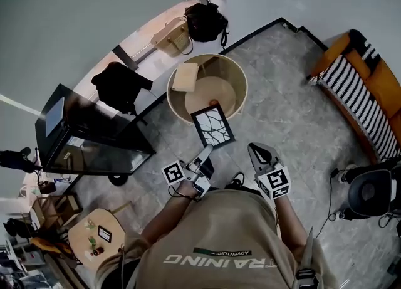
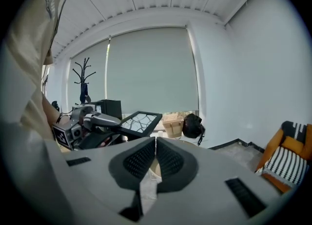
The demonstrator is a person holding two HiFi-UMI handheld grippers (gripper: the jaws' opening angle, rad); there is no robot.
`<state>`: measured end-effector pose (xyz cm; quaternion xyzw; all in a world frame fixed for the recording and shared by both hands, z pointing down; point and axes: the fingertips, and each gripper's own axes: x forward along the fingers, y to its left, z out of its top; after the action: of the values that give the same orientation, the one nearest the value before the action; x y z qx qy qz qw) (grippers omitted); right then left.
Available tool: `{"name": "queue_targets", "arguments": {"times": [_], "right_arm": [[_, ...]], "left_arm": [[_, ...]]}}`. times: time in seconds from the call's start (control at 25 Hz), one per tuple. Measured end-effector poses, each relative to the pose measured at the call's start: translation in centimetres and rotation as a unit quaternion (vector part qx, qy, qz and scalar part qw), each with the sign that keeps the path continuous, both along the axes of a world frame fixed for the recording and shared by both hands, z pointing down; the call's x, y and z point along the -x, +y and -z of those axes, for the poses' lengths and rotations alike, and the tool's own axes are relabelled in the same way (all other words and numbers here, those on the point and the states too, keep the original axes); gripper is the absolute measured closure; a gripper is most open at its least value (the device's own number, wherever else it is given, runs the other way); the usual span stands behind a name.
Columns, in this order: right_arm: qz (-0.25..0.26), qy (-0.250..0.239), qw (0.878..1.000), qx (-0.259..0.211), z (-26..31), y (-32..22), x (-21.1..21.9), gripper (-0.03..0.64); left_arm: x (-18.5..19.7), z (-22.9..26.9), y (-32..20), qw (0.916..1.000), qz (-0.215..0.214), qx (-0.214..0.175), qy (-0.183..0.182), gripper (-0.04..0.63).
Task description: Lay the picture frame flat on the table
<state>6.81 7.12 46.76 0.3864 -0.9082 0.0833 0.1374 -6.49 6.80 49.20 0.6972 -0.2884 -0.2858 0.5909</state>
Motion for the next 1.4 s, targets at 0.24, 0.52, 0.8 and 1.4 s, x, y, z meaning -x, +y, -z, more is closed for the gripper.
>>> {"name": "queue_targets", "arguments": {"times": [0.24, 0.52, 0.8, 1.4], "right_arm": [[0.007, -0.015, 1.000, -0.004, -1.2, -3.9, -1.8, 0.607], [0.013, -0.024, 0.999, 0.018, -2.4, -6.8, -1.1, 0.607], [0.008, -0.005, 1.000, 0.028, -3.2, -12.4, 1.5, 0.607], [-0.083, 0.020, 0.995, 0.045, -4.9, -25.0, 4.1, 0.607]], "left_arm": [[-1.1, -0.7, -3.7, 0.9998, 0.015, 0.008, -0.009, 0.520], [0.4, -1.4, -6.6, 0.9991, 0.031, 0.023, -0.017, 0.520], [1.9, -3.3, -12.9, 0.9994, 0.001, 0.034, -0.006, 0.520], [1.7, -7.0, -25.1, 0.9913, -0.109, 0.074, 0.004, 0.520]]}}
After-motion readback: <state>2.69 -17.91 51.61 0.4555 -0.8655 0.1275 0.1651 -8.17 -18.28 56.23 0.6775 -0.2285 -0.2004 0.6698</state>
